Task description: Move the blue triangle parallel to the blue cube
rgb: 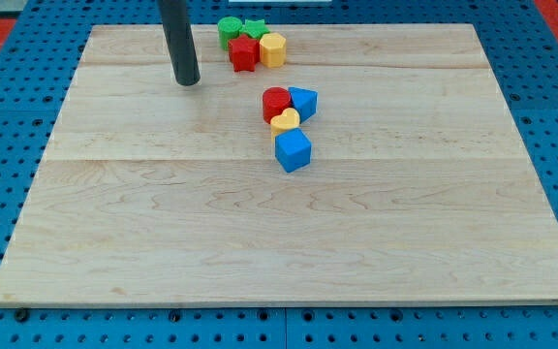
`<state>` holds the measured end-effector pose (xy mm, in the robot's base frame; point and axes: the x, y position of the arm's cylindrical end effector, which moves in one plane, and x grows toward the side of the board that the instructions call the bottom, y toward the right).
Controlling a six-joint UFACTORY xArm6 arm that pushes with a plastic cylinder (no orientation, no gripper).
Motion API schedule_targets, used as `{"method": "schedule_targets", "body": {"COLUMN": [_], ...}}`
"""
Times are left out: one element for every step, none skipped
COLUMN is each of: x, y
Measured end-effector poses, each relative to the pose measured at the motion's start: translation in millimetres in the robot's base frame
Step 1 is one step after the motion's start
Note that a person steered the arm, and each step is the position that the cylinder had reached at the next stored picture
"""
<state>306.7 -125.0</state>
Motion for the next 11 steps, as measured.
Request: {"method": "schedule_targets", "body": {"x": [1,1,4,12,17,20,27,55,71,99,119], "y": [0,0,0,0,0,0,0,0,5,5,5]}}
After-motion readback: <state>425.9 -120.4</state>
